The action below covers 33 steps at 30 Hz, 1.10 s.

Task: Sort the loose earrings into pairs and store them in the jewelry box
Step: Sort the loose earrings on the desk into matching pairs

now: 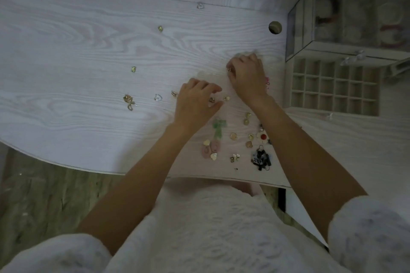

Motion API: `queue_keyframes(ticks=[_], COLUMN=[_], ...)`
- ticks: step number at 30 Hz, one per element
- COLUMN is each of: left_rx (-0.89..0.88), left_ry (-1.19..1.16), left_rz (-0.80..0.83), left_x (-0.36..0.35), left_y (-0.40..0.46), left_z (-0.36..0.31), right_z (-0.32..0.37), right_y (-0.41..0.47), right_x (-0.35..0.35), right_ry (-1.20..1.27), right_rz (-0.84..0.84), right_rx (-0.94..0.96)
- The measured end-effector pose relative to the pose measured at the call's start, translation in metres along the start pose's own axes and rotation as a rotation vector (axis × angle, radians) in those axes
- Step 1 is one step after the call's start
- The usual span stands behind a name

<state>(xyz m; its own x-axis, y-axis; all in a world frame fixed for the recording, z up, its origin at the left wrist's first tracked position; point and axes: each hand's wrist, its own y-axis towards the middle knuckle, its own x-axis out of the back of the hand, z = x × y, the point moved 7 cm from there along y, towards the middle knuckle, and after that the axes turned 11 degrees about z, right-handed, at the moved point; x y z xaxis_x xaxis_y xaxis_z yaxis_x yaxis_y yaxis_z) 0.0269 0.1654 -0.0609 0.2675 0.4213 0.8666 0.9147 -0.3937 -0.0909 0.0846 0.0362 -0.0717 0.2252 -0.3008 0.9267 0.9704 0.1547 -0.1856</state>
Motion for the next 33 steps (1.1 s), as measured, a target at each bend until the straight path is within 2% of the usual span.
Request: queue_keyframes(ticks=[7,13,17,23,30,33], left_rx=[0.020,0.081,0.053,0.104,0.102,0.098], left_ry=[0.042,0.040,-0.012,-0.052,0.101,0.090], left_rz=[0.087,0.002,-0.017,-0.053,0.028,0.077], left_x=[-0.018,-0.004,0.002,0.006,-0.001,-0.004], left_y=[0.021,0.010,0.000,-0.012,0.016,0.022], left_z=[-0.008,0.026,0.044,0.047,0.023,0.023], right_z=[0.004,0.015,0.020,0.012,0.004,0.004], right_y=[-0.011,-0.009,-0.009,-0.024,-0.043,-0.050], right_x=[-0.003,-0.009,-0.014,-0.011,-0.014,-0.014], right_ry=[0.035,0.124,0.159,0.227,0.323,0.259], right_rz=[0.024,0.109,0.134,0.108,0.066,0.020], right_rx=[0.069,0.124,0.138,0.093,0.017,-0.006])
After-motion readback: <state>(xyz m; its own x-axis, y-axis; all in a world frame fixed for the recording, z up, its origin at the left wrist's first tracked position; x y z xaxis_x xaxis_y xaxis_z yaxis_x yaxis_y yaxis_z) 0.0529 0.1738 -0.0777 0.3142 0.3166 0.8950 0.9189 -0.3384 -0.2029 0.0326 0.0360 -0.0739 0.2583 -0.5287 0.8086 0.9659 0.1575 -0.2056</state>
